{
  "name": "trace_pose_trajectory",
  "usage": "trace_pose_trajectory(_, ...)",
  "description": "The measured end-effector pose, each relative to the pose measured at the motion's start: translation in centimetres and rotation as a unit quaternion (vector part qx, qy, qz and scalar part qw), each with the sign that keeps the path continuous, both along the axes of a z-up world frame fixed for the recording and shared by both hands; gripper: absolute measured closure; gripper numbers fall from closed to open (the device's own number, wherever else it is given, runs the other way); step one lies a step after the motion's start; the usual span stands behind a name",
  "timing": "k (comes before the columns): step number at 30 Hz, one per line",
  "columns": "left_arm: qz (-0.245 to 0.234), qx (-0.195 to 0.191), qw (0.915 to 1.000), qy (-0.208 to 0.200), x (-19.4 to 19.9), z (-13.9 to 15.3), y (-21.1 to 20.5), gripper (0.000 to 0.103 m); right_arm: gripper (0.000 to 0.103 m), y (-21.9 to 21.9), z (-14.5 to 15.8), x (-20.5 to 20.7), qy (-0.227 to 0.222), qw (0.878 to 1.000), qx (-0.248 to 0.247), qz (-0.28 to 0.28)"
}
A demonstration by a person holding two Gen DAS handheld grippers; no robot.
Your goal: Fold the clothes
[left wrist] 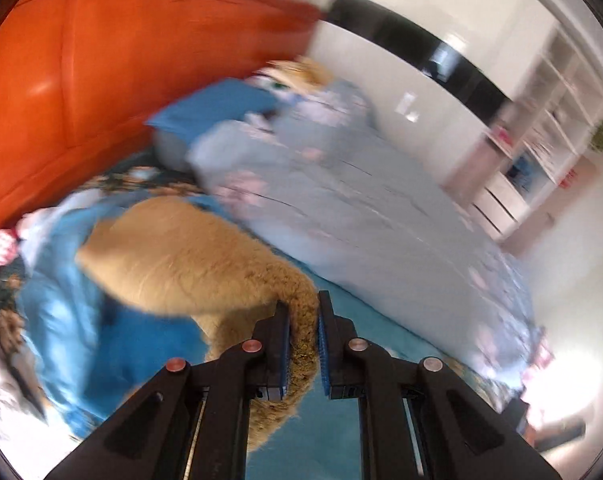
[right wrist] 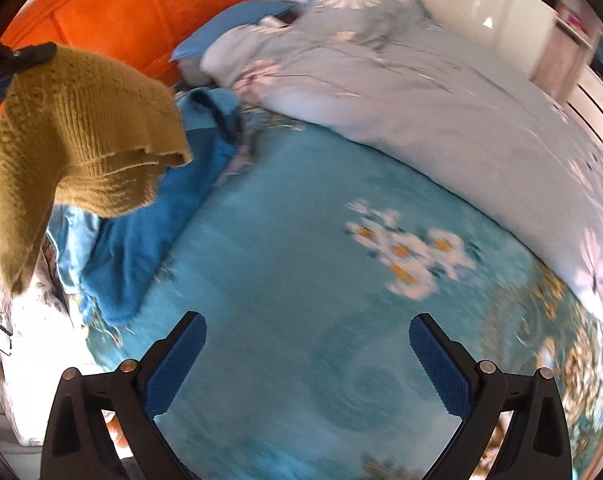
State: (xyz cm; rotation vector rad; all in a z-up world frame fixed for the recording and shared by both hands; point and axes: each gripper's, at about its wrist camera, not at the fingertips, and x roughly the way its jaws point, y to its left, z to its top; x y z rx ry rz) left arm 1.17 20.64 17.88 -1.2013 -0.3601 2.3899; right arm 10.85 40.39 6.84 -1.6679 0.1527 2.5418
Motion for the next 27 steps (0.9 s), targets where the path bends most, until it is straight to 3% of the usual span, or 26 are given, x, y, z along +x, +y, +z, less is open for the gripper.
trace_pose_trajectory(4,-0.085,0.011,0.9959,-0.028,5.4,-0.3,8.9,0.091,0.0,7.6,-0.4,6.4,-0.006,0.998,0.001,-0.055)
trace_pose_trajectory(7,-0.176,0.009,0.9821,-0.067,9.5,-1.9,16.3,0.091,0.0,13.6,-0.9,12.0,-0.027,0.993,0.013,-0.11)
trace_pose_trajectory(9,-0.234,0.002,0.9686,-0.084,12.4,-2.7,20.6,0.091,0.0,17.5,-0.8,15.8,-0.035,0.987,0.02,-0.154)
trace_pose_trajectory(12,-0.336,-0.045,0.9352,-0.101,17.4,-4.7,28.1,0.09,0.0,22.3,-0.5,21.2,-0.04,0.971,0.026,-0.234)
trace_pose_trajectory(16,-0.404,-0.109,0.8986,-0.132,21.5,-8.4,34.6,0.089,0.0,27.1,-0.1,28.0,-0.052,0.942,0.034,-0.329)
trace_pose_trajectory(17,-0.418,-0.124,0.8896,-0.134,22.3,-9.0,35.7,0.088,0.0,27.5,0.0,29.1,-0.056,0.938,0.035,-0.341)
trace_pose_trajectory(20,-0.442,-0.153,0.8731,-0.138,24.4,-10.0,36.6,0.083,0.0,28.2,0.1,32.1,-0.07,0.927,0.038,-0.366)
trace_pose_trajectory(23,-0.462,-0.162,0.8584,-0.152,25.9,-10.6,36.5,0.069,0.0,27.9,-0.4,33.2,-0.085,0.923,0.036,-0.373)
trace_pose_trajectory(25,-0.463,-0.156,0.8601,-0.146,26.0,-10.2,34.7,0.054,0.0,27.5,-0.8,33.5,-0.092,0.922,0.033,-0.374)
trace_pose_trajectory(27,-0.459,-0.148,0.8648,-0.139,25.2,-10.0,32.9,0.048,0.0,27.0,-0.7,33.5,-0.092,0.922,0.031,-0.375)
